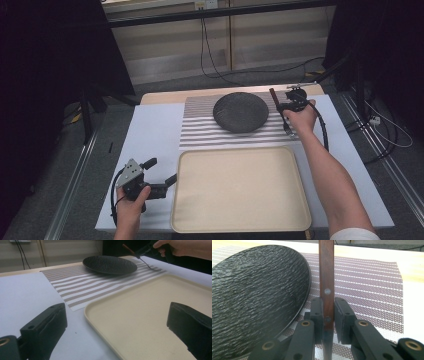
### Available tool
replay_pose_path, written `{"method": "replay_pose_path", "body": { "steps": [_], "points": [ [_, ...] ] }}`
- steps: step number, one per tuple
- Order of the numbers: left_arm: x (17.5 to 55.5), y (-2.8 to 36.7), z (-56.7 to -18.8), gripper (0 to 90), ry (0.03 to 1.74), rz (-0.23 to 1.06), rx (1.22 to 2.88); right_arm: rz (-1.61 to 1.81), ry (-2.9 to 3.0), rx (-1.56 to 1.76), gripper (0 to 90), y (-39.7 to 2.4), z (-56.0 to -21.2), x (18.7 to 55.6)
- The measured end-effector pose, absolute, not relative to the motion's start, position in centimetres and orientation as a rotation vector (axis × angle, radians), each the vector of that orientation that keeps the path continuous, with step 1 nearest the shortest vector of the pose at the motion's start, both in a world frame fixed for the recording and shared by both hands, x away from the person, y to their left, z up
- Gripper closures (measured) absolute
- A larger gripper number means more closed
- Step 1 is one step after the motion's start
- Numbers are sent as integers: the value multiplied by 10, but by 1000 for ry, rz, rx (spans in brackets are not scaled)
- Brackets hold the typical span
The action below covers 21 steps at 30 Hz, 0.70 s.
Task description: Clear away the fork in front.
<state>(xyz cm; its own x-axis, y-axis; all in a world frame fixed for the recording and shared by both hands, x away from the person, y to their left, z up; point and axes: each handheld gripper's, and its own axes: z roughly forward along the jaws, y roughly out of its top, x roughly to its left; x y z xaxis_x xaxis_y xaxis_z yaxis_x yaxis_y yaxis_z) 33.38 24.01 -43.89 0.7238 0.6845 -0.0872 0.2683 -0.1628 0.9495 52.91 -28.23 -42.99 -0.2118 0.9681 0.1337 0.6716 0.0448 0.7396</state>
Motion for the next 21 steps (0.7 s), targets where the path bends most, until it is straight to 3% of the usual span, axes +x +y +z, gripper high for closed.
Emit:
{"method": "replay_pose_path", "body": {
  "steps": [11, 21],
  "points": [
    [334, 242, -438, 33, 768, 441, 1734, 860, 2033, 1698, 780, -282, -454, 529],
    [334, 241, -438, 33, 766, 440, 1734, 796, 2111, 1644, 767, -280, -451, 524]
  ]
}}
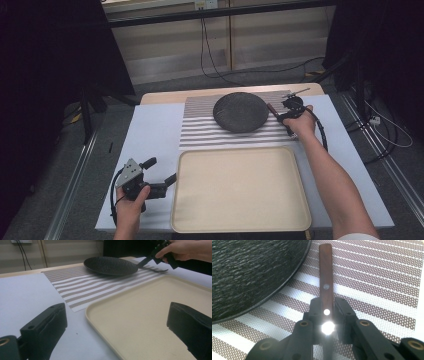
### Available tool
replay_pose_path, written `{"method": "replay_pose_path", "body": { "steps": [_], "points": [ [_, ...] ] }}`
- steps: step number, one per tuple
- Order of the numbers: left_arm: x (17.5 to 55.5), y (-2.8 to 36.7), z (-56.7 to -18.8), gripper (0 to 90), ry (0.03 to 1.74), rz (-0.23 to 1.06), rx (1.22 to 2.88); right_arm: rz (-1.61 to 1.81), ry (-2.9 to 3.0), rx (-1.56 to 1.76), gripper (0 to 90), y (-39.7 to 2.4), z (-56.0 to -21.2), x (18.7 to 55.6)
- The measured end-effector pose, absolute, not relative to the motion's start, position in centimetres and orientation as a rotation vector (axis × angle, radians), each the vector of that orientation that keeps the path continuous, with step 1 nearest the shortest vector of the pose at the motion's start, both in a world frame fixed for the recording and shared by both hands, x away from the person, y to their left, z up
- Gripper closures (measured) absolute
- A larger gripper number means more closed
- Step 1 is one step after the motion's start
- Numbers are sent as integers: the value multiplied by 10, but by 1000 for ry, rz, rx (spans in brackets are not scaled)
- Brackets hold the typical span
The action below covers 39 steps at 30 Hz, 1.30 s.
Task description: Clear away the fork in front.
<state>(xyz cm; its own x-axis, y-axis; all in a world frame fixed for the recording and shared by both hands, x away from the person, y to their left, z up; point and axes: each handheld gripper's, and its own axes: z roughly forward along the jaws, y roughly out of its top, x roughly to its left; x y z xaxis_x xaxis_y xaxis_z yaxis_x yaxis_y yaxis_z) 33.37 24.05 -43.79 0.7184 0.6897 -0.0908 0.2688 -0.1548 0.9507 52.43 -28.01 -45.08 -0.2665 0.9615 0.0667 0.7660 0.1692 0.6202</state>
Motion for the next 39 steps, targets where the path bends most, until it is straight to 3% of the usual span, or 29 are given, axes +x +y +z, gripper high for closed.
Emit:
{"method": "replay_pose_path", "body": {
  "steps": [25, 39],
  "points": [
    [334, 236, -438, 33, 756, 437, 1744, 856, 2077, 1650, 786, -284, -453, 521],
    [333, 234, -438, 33, 752, 434, 1746, 1053, 2002, 1607, 785, -300, -425, 498]
  ]
}}
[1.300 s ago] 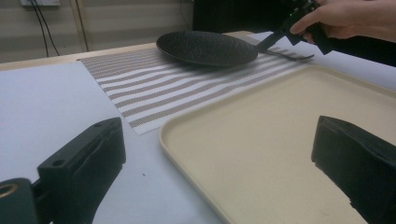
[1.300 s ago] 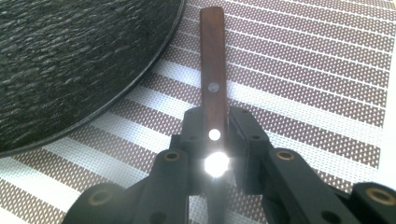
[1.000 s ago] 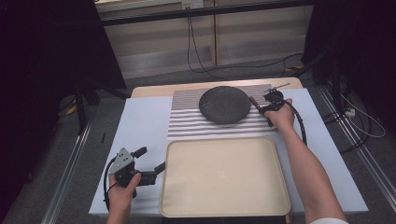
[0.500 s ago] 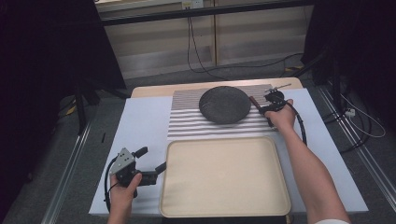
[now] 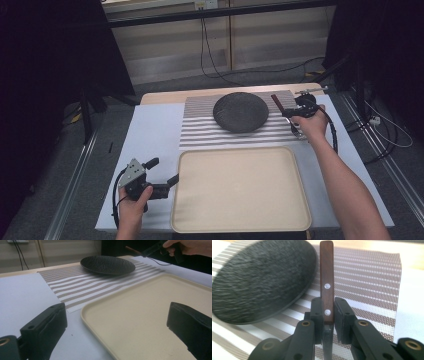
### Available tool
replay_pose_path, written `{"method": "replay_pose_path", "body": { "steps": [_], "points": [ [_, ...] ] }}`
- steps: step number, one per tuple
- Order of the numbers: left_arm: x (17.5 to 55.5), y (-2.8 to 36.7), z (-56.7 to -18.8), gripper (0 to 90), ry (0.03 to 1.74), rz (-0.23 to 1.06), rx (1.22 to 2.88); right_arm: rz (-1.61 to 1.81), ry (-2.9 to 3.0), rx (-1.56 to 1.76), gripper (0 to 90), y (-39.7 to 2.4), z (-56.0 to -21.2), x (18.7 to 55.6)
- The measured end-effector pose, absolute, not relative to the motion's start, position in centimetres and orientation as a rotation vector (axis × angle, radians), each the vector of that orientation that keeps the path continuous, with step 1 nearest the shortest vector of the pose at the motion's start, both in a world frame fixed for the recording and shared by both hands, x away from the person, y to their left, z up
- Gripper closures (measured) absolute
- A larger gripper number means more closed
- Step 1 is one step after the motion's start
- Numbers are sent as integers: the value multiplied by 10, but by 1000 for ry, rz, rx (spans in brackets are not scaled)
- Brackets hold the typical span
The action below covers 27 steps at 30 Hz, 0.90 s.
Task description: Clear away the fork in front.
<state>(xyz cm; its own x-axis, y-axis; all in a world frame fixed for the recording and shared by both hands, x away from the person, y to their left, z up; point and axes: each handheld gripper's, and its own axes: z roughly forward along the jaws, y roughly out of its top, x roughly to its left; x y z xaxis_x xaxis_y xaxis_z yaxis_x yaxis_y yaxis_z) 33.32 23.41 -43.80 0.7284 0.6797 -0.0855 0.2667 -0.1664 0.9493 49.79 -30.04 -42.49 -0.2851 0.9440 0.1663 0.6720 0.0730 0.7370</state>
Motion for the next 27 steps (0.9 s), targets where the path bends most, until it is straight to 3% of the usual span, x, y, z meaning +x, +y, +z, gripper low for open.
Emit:
{"method": "replay_pose_path", "body": {
  "steps": [14, 27],
  "points": [
    [330, 234, -428, 33, 755, 444, 1716, 1342, 2008, 1387, 785, -272, -385, 442],
    [328, 218, -407, 28, 745, 417, 1698, 1529, 2059, 1196, 784, -230, -383, 384]
  ]
}}
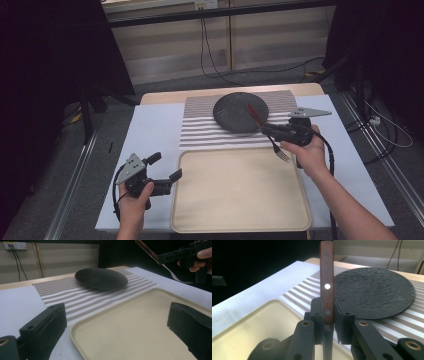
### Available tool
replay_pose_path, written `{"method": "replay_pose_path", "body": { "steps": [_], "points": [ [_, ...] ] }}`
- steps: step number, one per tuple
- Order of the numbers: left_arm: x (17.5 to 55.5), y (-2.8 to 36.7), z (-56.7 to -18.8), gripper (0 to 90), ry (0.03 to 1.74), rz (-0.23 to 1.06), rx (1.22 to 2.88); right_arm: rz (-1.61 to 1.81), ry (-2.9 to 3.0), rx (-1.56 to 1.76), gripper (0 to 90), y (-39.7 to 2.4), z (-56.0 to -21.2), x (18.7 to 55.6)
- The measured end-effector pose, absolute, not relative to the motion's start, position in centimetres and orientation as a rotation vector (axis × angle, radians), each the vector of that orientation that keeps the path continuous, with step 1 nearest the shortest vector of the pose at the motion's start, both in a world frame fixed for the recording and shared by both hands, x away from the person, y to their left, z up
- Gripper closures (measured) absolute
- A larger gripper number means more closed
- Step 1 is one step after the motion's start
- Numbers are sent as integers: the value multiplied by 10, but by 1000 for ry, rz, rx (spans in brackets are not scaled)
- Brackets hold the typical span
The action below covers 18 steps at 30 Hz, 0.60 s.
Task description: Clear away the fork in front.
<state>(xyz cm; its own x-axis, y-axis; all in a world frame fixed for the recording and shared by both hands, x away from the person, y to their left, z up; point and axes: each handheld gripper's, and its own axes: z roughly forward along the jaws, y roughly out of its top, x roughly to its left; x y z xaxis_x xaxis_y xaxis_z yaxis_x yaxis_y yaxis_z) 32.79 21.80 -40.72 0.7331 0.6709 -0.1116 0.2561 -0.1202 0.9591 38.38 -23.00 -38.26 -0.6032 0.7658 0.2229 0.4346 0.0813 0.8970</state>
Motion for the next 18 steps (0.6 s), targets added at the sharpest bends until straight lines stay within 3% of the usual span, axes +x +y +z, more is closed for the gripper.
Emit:
{"method": "replay_pose_path", "body": {
  "steps": [18],
  "points": [
    [346, 169, -387, 46, 719, 370, 1692, 1636, 2132, 1014, 784, -184, -389, 346]
  ]
}}
